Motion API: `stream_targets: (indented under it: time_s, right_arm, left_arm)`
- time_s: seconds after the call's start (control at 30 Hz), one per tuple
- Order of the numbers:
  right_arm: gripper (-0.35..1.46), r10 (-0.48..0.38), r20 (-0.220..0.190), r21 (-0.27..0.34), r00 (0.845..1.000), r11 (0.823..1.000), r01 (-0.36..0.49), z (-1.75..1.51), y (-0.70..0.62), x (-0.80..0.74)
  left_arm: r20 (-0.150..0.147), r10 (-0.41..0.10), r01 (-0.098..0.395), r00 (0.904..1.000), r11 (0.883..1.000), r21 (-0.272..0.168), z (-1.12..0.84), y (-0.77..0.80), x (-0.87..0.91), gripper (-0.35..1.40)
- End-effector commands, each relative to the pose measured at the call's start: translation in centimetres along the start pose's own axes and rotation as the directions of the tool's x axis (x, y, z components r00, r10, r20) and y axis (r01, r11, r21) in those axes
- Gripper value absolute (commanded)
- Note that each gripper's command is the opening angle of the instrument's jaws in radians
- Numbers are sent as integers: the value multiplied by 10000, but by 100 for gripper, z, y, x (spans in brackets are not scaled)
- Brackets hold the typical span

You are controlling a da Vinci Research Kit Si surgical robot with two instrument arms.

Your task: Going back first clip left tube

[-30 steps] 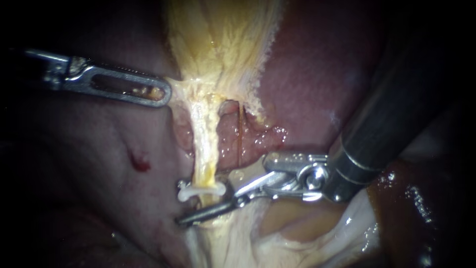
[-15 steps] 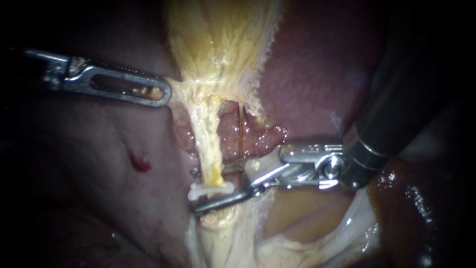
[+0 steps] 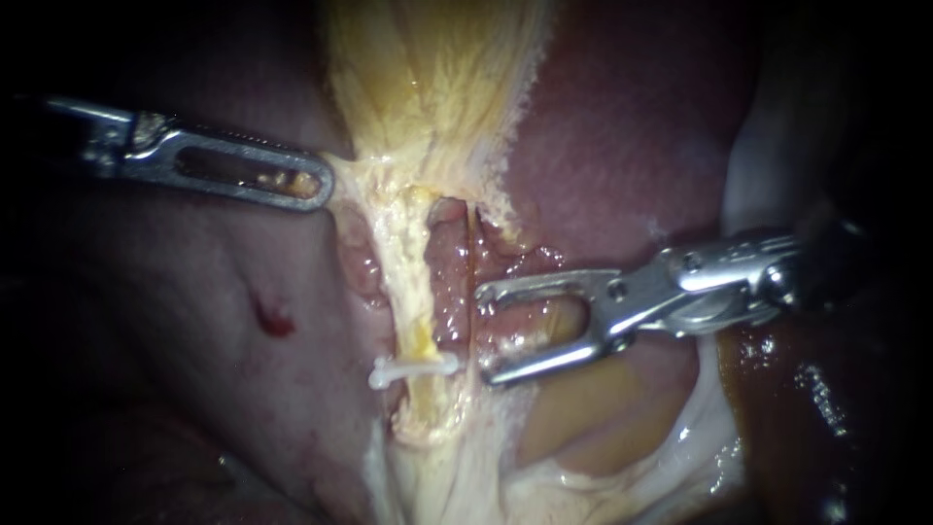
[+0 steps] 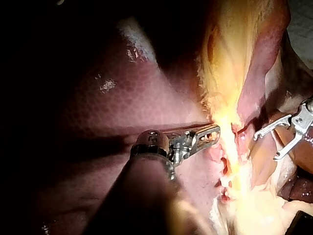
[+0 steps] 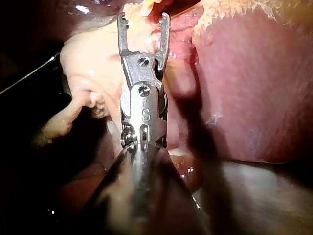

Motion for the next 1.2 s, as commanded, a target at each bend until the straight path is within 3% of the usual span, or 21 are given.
stream_targets:
  time_s: [0.03,0.23,0.43,0.93,1.2]
  right_arm:
    - [50,-52,-10,-63,10000,10000,51,-7,1,3]
    - [50,-160,-31,-246,9999,9996,159,-34,2,14]
    - [50,-207,-31,-240,9998,9995,207,-38,1,15]
    - [50,-216,-27,-264,9998,9994,215,-39,0,14]
    - [50,-216,-27,-264,9998,9994,215,-39,-2,14]
  left_arm:
    - [2,1,-1,10000,10000,-6,0,0,0,-35]
    - [5,6,-6,10000,10000,-10,1,0,1,-35]
    - [5,29,-29,10000,10000,47,7,0,5,-35]
    - [-350,177,-174,9992,9998,108,77,5,31,-35]
    - [-385,153,-149,9991,9998,101,84,12,34,-35]
